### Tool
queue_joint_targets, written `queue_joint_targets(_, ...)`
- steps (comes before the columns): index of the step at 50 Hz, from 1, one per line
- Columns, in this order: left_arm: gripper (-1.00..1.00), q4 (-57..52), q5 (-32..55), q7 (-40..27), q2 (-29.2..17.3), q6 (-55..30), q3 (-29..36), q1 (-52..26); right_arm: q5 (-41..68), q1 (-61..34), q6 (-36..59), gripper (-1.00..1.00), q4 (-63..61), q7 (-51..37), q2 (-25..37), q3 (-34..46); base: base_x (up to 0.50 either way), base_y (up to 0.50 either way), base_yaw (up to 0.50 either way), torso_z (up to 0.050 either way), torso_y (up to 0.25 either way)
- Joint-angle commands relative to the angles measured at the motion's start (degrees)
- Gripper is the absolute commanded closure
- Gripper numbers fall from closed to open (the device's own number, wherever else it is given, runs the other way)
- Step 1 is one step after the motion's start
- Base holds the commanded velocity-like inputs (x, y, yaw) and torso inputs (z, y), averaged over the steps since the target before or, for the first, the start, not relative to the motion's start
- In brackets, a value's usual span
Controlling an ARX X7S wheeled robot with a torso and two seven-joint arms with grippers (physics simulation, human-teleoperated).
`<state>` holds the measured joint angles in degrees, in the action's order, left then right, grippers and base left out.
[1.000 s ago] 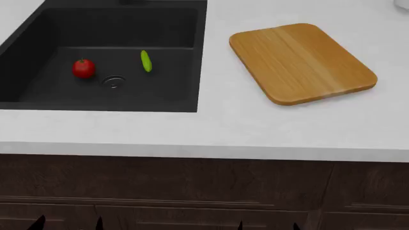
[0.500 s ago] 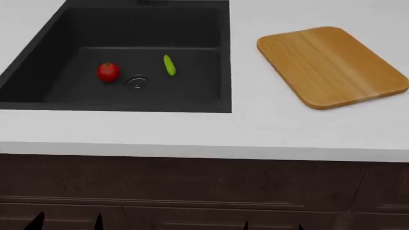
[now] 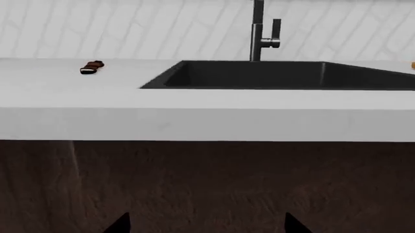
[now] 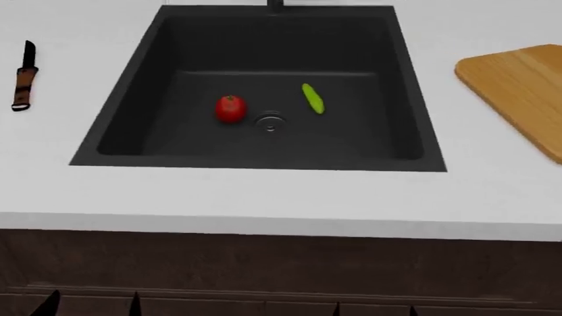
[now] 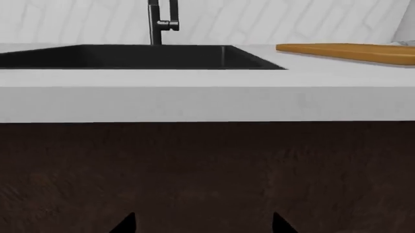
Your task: Pick the vegetables from the sink and place them on the cutting board.
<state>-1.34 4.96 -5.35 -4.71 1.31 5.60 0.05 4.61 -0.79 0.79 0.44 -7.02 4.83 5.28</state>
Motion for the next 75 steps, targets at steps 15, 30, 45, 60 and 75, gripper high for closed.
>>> queue_joint_targets(15, -1.00, -22.95, 10.22, -0.55, -2.44, -26.95, 3.35, -15.77, 9.33, -15.02, 37.42, -1.00, -32.28, -2.74, 8.31, 0.33, 0.00, 0.00, 0.00, 0.000, 0.000)
queue_joint_targets(30, -1.00, 9.61, 9.23, 1.12, -0.26, -32.74, 5.37, -48.00, 9.61, -46.67, 50.85, -1.00, -8.08, 0.75, 11.88, 2.20, 0.00, 0.00, 0.00, 0.000, 0.000)
queue_joint_targets(45, -1.00, 76.22, 22.69, 1.22, 4.61, 1.52, 24.12, -70.27, 2.27, -66.20, 24.36, -1.00, 52.24, 8.25, 8.76, 9.48, 0.19, 0.00, 0.00, 0.000, 0.000)
queue_joint_targets(60, -1.00, 76.22, 19.55, 1.41, 2.39, 1.01, 16.52, -70.56, 2.94, -62.38, 32.67, -1.00, 34.14, 8.08, 10.86, 9.92, 0.50, 0.00, 0.00, 0.000, 0.000)
queue_joint_targets(75, -1.00, 75.41, 18.18, 1.38, 2.09, 0.69, 15.52, -69.16, 4.09, -60.43, 32.40, -1.00, 31.89, 8.00, 10.63, 9.34, 0.50, 0.00, 0.00, 0.000, 0.000)
